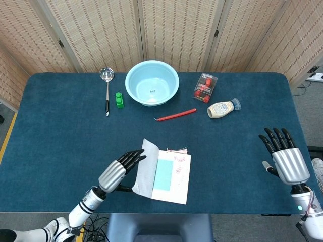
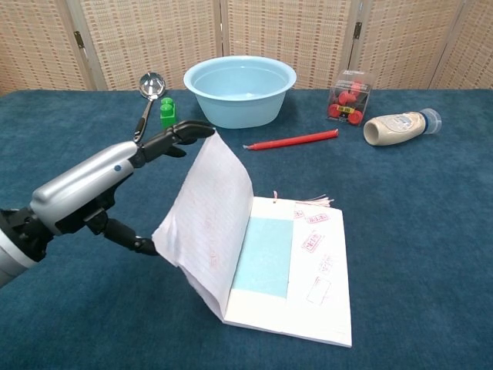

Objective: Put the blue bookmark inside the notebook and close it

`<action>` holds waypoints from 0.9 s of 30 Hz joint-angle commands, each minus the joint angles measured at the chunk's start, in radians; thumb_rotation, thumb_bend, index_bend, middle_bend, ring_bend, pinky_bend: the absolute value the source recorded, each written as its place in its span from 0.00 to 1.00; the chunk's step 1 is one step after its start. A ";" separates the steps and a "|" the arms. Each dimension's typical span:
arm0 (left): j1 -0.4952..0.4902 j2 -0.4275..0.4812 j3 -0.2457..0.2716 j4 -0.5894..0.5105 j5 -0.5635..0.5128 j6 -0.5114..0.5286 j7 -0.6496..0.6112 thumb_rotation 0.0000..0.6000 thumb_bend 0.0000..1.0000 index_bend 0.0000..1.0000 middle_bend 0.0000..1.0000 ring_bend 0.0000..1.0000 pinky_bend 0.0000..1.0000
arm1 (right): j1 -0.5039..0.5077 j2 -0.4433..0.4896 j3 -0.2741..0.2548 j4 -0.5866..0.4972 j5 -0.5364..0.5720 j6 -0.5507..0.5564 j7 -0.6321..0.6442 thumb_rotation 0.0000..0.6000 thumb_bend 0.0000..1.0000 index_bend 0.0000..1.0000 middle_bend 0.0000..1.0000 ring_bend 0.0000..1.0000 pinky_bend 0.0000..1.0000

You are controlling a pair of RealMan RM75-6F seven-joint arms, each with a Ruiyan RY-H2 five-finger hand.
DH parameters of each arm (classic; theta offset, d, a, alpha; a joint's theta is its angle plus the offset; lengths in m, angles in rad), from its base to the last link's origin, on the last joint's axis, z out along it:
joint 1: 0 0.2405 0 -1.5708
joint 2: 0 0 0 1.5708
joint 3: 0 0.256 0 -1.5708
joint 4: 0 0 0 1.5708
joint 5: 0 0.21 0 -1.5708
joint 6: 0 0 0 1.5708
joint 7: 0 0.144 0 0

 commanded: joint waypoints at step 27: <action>-0.156 -0.101 -0.068 -0.161 -0.089 -0.228 0.212 1.00 0.20 0.04 0.02 0.10 0.17 | -0.045 0.026 0.005 0.007 -0.009 0.031 0.041 1.00 0.15 0.16 0.04 0.00 0.00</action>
